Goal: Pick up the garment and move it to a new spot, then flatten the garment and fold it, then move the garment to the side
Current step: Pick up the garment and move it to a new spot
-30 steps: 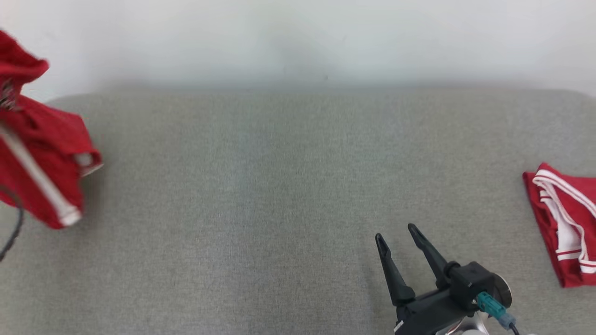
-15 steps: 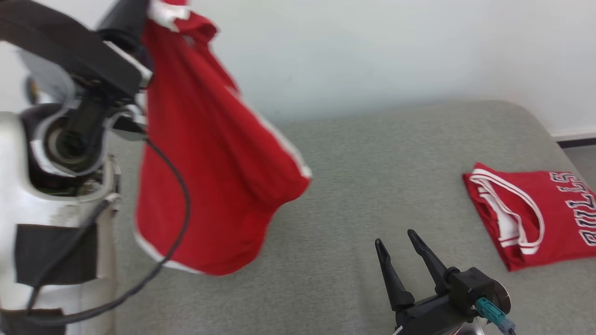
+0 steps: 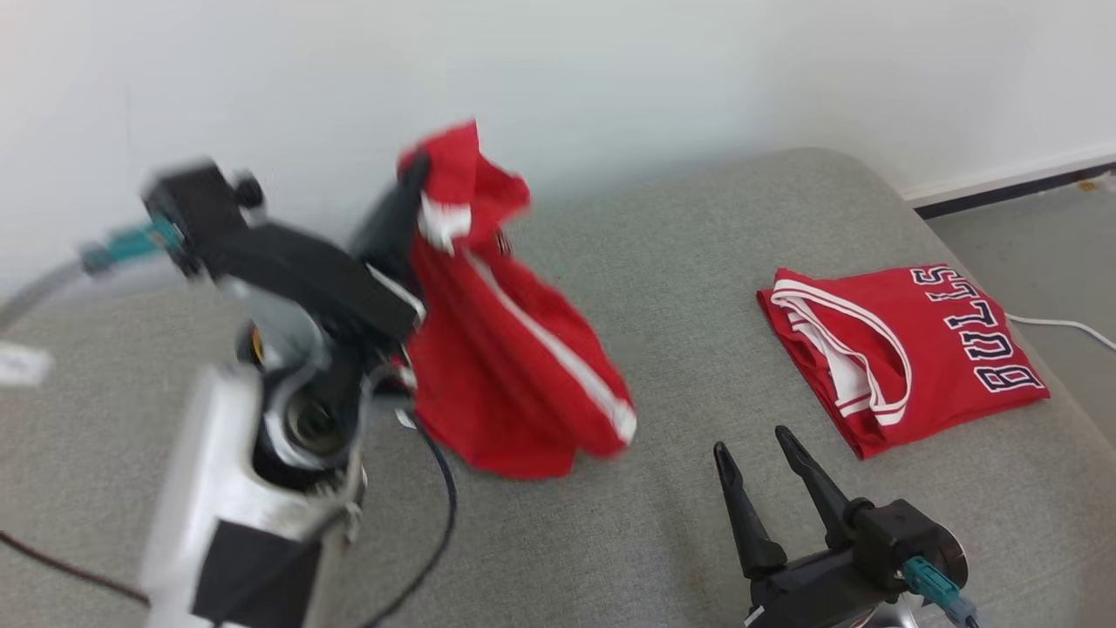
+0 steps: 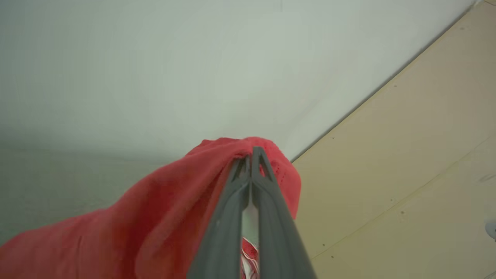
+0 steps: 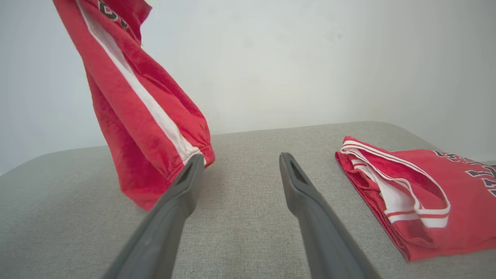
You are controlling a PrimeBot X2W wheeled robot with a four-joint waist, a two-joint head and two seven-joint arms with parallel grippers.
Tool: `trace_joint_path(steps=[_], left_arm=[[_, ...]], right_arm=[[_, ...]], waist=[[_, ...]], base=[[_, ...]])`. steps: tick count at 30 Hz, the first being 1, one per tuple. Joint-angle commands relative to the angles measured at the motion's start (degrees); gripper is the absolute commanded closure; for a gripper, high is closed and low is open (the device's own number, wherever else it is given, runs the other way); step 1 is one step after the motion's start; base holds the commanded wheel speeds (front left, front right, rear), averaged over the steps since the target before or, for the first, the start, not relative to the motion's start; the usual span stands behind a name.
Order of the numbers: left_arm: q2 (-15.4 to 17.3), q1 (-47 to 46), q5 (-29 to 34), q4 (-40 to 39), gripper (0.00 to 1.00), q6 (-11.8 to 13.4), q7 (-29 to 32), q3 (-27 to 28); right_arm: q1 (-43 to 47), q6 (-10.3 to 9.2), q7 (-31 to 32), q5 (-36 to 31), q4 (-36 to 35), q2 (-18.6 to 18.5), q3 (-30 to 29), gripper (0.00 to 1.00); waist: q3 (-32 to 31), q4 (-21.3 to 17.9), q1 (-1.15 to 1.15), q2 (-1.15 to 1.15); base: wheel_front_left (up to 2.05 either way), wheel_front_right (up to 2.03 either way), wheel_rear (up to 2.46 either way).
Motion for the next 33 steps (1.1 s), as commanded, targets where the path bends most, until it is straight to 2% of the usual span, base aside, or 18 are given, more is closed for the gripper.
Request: trace_joint_path(steps=[1,5,12,14,20,24,30,33], left_arm=[[-0.1,1.7,1.1,1.0,1.0,-0.3,-1.2,-0.5],[-0.1,8.4,3.9,9.8,1.0,-2.4,-9.0,-4.7],[-0.1,14.7,5.0,20.1,1.0,-4.1,-16.0,-12.4],[-0.1,15.6,5.5,21.3,0.01,-4.3,-18.0,-14.3],[0.0,18.8,7.0,21.2,0.0,-5.4,-26.7,-15.6],[1.7,22.1,8.9,18.5,0.0,-5.8,-32.8,-14.3],[5.4,28.4,15.0,11.6,0.0,-4.5,-35.7,-11.3],[6.2,32.0,19.4,6.5,0.0,-3.6,-35.9,-7.6]], right_arm=[[0.8,-0.16,-0.2,0.4,-0.2,-0.1,-0.2,0.0],[0.9,-0.16,0.6,0.1,-0.9,-0.4,-0.2,0.0],[2.1,-0.16,1.5,0.2,-1.8,-0.7,-0.6,0.0],[2.4,-0.16,1.7,0.3,-2.0,-0.8,-0.8,0.0],[3.6,-0.16,2.3,0.1,-3.0,-0.8,-2.2,0.0],[4.8,-0.16,2.7,-0.2,-3.8,-1.0,-3.8,0.0],[6.5,-0.16,3.1,-0.7,-5.2,-1.1,-6.5,0.0],[7.5,-0.16,3.3,-1.1,-5.7,-0.9,-7.6,0.0]], waist=[[0.5,-0.4,0.0,0.0],[0.5,0.7,0.0,0.0],[-0.3,3.3,0.0,0.0],[-0.7,4.2,0.0,0.0],[-1.7,6.8,0.0,0.0],[-2.4,8.7,0.0,0.0],[-3.2,11.5,0.0,0.0],[-3.5,12.6,0.0,0.0]], base=[[0.0,0.0,0.0],[0.0,0.0,0.0],[0.0,0.0,0.0],[0.0,0.0,0.0],[0.0,0.0,0.0],[0.0,0.0,0.0],[0.0,0.0,0.0],[0.0,0.0,0.0]])
